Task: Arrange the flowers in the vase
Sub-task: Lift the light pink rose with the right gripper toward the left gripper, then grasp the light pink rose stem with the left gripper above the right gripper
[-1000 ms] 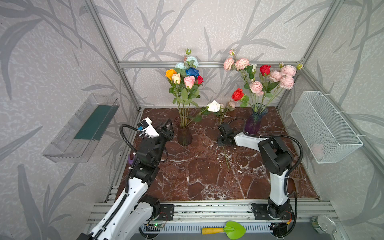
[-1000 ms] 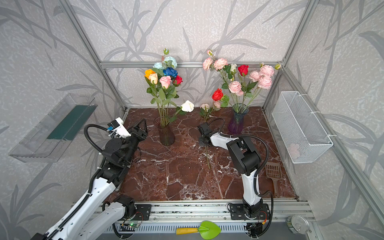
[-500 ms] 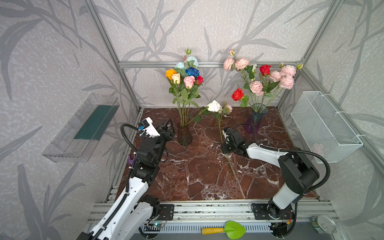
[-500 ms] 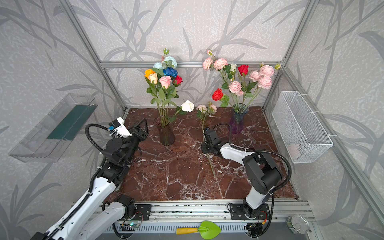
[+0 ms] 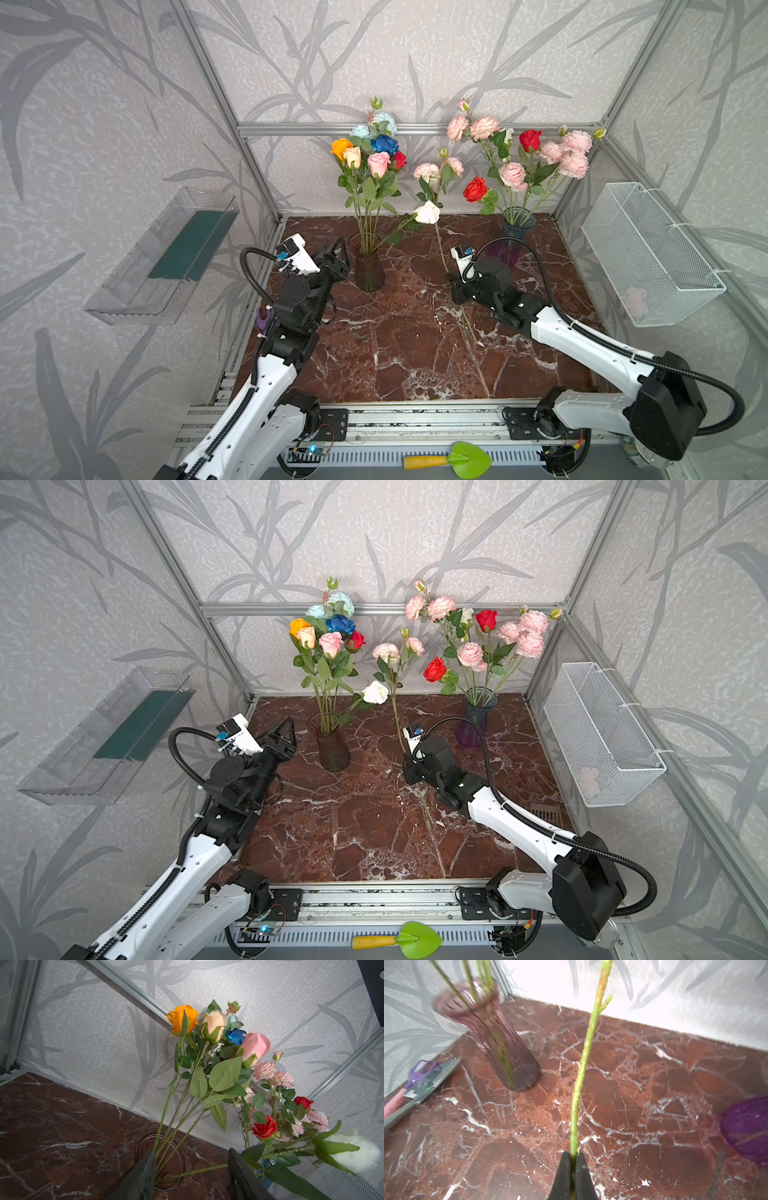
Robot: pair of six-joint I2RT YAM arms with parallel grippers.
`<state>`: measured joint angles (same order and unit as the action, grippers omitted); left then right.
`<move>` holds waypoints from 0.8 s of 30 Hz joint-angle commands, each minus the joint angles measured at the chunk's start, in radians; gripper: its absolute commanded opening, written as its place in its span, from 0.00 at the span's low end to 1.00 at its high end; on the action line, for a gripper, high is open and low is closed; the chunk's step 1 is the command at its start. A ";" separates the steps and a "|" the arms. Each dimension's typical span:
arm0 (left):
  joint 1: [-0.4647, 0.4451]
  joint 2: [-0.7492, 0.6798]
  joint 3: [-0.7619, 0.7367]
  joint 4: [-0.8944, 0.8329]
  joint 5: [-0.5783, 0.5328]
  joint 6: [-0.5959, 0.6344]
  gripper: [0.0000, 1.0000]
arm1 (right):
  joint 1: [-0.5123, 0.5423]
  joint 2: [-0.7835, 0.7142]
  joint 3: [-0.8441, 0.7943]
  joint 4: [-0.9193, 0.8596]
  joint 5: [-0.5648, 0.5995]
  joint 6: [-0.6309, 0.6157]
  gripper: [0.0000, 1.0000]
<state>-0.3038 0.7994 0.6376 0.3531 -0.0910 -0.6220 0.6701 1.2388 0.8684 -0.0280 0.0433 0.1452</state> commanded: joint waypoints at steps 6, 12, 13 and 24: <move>-0.005 -0.008 0.023 0.041 0.022 0.008 0.56 | 0.040 -0.139 0.049 0.006 0.039 -0.070 0.00; -0.011 -0.003 0.024 0.047 0.034 0.010 0.57 | 0.048 -0.166 0.100 0.013 0.082 -0.091 0.00; -0.012 -0.003 0.024 0.049 0.037 0.012 0.56 | 0.054 -0.169 0.102 0.023 0.090 -0.102 0.00; -0.018 0.028 0.072 0.148 0.380 0.071 0.60 | 0.213 -0.255 0.087 0.213 0.231 -0.268 0.00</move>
<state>-0.3153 0.8234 0.6590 0.4355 0.1368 -0.5762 0.8528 1.0298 0.9455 0.0654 0.2073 -0.0555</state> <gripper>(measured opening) 0.591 0.057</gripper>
